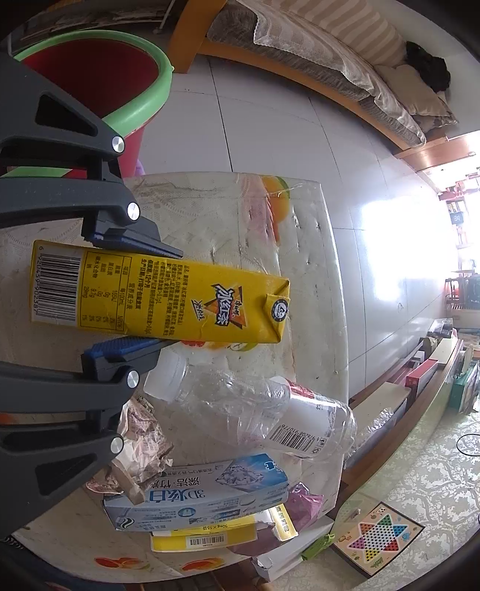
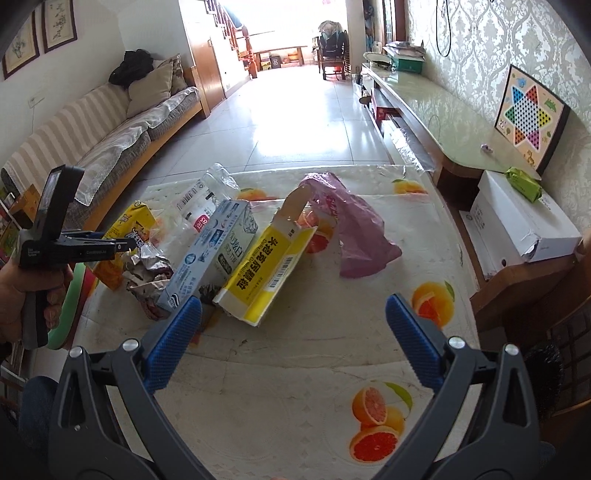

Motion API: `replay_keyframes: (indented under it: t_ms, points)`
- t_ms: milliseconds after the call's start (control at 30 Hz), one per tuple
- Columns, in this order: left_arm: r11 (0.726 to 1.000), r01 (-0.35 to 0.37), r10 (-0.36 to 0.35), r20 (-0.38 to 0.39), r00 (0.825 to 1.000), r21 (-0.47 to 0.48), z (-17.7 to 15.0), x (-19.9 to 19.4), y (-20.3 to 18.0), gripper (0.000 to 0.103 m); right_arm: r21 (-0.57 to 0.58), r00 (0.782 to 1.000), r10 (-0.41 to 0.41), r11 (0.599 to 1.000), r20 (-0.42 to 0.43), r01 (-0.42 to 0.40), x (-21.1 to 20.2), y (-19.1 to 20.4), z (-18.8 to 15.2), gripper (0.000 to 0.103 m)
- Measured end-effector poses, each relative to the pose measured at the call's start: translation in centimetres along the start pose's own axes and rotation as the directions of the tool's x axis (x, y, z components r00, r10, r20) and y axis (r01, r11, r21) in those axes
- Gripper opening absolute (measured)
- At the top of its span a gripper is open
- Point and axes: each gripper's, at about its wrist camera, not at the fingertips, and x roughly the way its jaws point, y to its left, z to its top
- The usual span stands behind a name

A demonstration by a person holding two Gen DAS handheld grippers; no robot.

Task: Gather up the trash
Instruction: 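Lift the tea carton with left tool while right grasps the yellow medicine box, then drop the tea carton into the bucket with left tool while right carries the yellow box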

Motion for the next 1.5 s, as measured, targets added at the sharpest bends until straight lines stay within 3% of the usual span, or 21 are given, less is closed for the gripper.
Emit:
replay_keyframes:
  t_ms: [367, 567, 667, 767, 833, 900, 1000, 1100, 1500]
  points:
    - [0.999, 0.018, -0.011, 0.133, 0.991, -0.048, -1.7, -5.2, 2.3, 0.035, 0.103, 0.997, 0.028, 0.994, -0.078, -0.020, 7.0, 1.3, 1.5, 0.098]
    - [0.995, 0.056, -0.042, 0.173, 0.984, -0.077, -3.3, -7.8, 3.9, 0.035, 0.201, 0.996, -0.009, 0.979, -0.088, 0.027, 9.1, 0.3, 1.6, 0.098]
    - [0.999, 0.011, -0.002, 0.196, 0.981, -0.046, -4.1, -9.1, 3.5, 0.035, 0.236, 0.995, 0.005, 0.972, -0.102, 0.020, 10.2, -0.1, 1.7, 0.097]
    - [0.998, 0.043, -0.033, 0.206, 0.978, -0.044, -4.7, -10.1, 3.3, 0.035, 0.238, 0.993, 0.011, 0.971, -0.120, 0.018, 11.2, 0.1, 1.7, 0.081]
    - [0.998, 0.046, -0.035, 0.213, 0.976, -0.046, -5.1, -10.6, 3.3, 0.035, 0.231, 0.993, 0.000, 0.972, -0.118, 0.027, 11.5, 0.3, 1.7, 0.079]
    - [0.998, 0.044, -0.034, 0.217, 0.976, -0.044, -5.4, -10.8, 3.1, 0.035, 0.216, 0.993, -0.003, 0.976, -0.120, 0.029, 11.6, 0.6, 1.8, 0.067]
    - [0.998, 0.045, -0.032, 0.215, 0.976, -0.052, -5.8, -11.0, 3.0, 0.035, 0.198, 0.992, 0.010, 0.980, -0.126, 0.015, 11.6, 1.0, 1.9, 0.048]
    - [0.997, 0.054, -0.039, 0.223, 0.974, -0.063, -6.2, -11.5, 3.2, 0.035, 0.169, 0.992, 0.017, 0.986, -0.122, 0.004, 10.8, 1.2, 1.8, 0.043]
    - [0.987, 0.053, -0.014, 0.255, 0.967, -0.148, -9.3, -13.4, 5.7, 0.035, 0.004, 0.999, -0.021, 1.000, 0.028, 0.021, 1.8, 3.0, 2.5, 0.042]
